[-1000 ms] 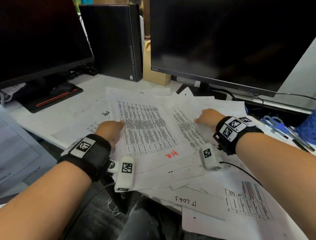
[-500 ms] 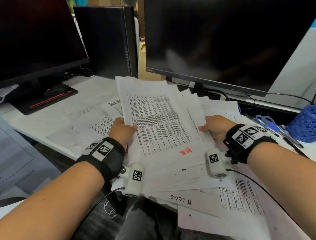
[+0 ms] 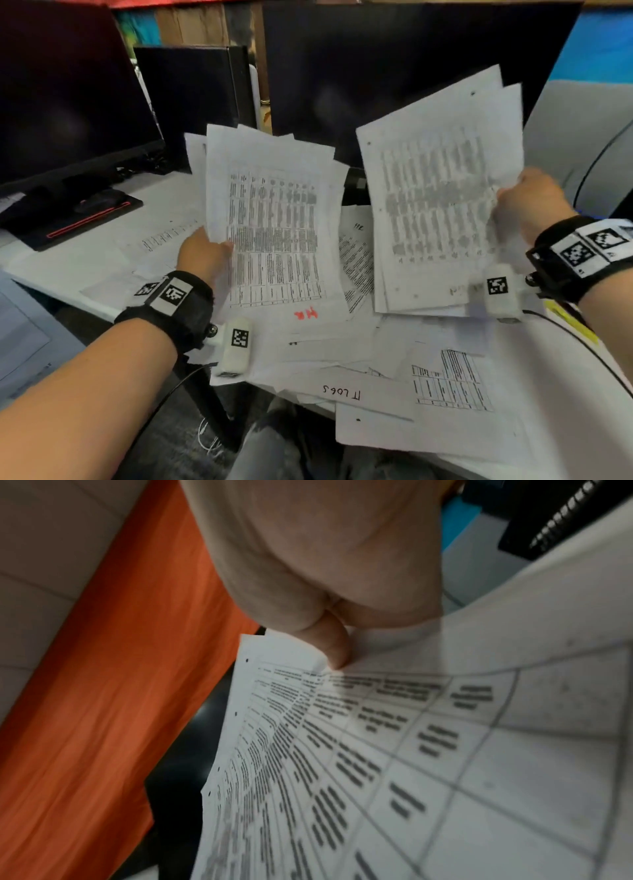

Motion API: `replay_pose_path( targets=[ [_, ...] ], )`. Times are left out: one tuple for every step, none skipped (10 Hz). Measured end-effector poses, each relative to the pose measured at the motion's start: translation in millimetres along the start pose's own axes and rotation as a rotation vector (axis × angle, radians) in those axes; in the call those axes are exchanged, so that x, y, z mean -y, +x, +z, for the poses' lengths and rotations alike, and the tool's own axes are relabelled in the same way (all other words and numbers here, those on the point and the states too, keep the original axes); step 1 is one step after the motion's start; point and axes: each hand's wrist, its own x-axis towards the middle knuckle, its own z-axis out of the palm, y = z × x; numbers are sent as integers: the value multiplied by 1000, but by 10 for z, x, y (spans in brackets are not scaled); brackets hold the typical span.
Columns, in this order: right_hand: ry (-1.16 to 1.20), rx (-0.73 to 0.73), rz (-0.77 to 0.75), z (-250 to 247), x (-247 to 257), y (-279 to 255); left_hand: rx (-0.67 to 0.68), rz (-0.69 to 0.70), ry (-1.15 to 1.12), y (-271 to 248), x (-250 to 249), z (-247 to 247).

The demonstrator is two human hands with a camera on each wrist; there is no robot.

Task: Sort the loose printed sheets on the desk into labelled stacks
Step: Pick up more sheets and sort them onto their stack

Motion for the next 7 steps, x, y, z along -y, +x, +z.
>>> replay_pose_path(
  targets=[
    [5,-2,20,-253,53,-10,-52,1,-17,-50,13,7],
    [-44,75,-32,-243,97,-80,-43,-2,-57,-66,-48,10],
    [371,167,74,31,175,-153,12,30,-169,-144,-176,75],
    [394,260,30,310,233,-304,106,40,-301,-210,-329,157],
    [493,321,20,475,354,-514,221,72,-377,-311,-501,238],
    [634,378,34,600,432,-654,238,106,-437,-363,-622,329],
    [739,329,69,712,488,-753,137,100,-470,-398,-725,398]
  ],
)
